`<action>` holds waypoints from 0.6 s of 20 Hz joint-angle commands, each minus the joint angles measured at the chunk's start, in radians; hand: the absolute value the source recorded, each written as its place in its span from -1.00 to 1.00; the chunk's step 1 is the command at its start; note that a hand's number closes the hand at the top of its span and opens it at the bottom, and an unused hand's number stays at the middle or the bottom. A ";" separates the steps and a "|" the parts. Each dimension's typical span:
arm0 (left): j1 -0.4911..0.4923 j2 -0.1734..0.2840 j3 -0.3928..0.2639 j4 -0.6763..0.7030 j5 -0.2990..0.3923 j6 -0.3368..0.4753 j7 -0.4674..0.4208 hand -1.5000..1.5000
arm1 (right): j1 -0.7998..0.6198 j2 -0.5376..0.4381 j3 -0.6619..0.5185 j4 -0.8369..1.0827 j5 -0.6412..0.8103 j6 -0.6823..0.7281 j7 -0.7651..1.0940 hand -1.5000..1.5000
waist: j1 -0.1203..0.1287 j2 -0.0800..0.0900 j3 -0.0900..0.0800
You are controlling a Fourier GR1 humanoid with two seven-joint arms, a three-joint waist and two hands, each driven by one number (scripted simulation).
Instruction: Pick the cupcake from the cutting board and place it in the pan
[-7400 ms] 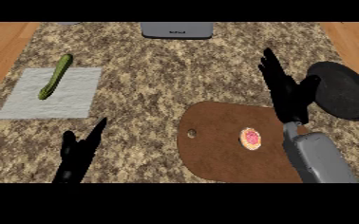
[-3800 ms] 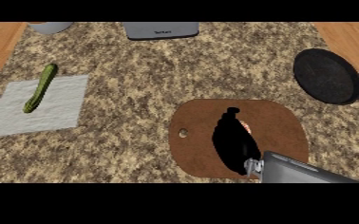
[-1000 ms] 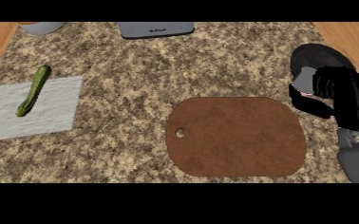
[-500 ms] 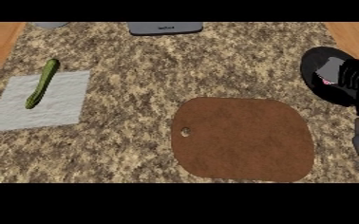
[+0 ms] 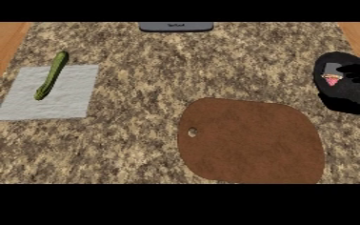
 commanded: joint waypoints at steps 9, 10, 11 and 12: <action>-0.233 -0.127 -0.053 -0.132 0.052 -0.026 -0.051 0.00 | -0.143 0.098 -0.161 0.108 -0.279 0.089 -0.184 -1.00 | -0.040 -0.027 0.006; -0.219 -0.135 -0.044 -0.131 0.049 -0.021 -0.064 0.00 | -0.127 0.111 -0.181 0.124 -0.316 0.108 -0.204 -1.00 | -0.039 -0.031 0.006; -0.232 -0.123 -0.033 -0.135 0.052 -0.029 -0.061 0.00 | -0.126 0.111 -0.192 0.134 -0.337 0.132 -0.215 -1.00 | -0.053 -0.032 0.005; -0.221 -0.148 -0.042 -0.133 0.055 -0.026 -0.061 0.00 | -0.128 0.113 -0.211 0.151 -0.361 0.149 -0.218 -1.00 | -0.050 -0.031 0.005</action>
